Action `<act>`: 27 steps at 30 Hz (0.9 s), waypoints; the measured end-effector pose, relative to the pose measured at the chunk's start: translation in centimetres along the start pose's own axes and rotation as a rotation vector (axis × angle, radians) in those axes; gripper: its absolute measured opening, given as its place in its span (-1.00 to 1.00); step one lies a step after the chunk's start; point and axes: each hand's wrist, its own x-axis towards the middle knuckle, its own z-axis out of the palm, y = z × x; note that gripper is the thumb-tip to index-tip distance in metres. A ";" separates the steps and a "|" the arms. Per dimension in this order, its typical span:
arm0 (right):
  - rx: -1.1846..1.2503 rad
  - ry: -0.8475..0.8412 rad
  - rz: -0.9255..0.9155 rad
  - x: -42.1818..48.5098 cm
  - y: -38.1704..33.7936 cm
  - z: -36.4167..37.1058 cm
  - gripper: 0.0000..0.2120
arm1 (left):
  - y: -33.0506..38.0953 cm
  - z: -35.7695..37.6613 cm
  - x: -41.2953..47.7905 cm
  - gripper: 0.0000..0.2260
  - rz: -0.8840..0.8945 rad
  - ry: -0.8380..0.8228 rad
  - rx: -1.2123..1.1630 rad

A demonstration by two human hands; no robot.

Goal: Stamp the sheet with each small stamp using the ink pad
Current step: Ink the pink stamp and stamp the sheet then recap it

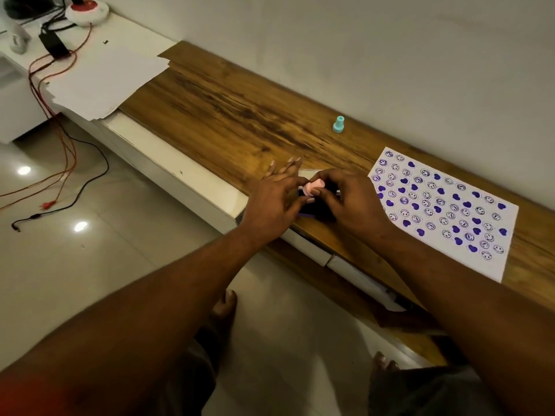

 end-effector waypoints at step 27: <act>-0.066 0.073 0.087 0.0 2.3 0.0 -0.75 | -5.6 1.3 -2.2 -0.48 -0.424 0.070 0.025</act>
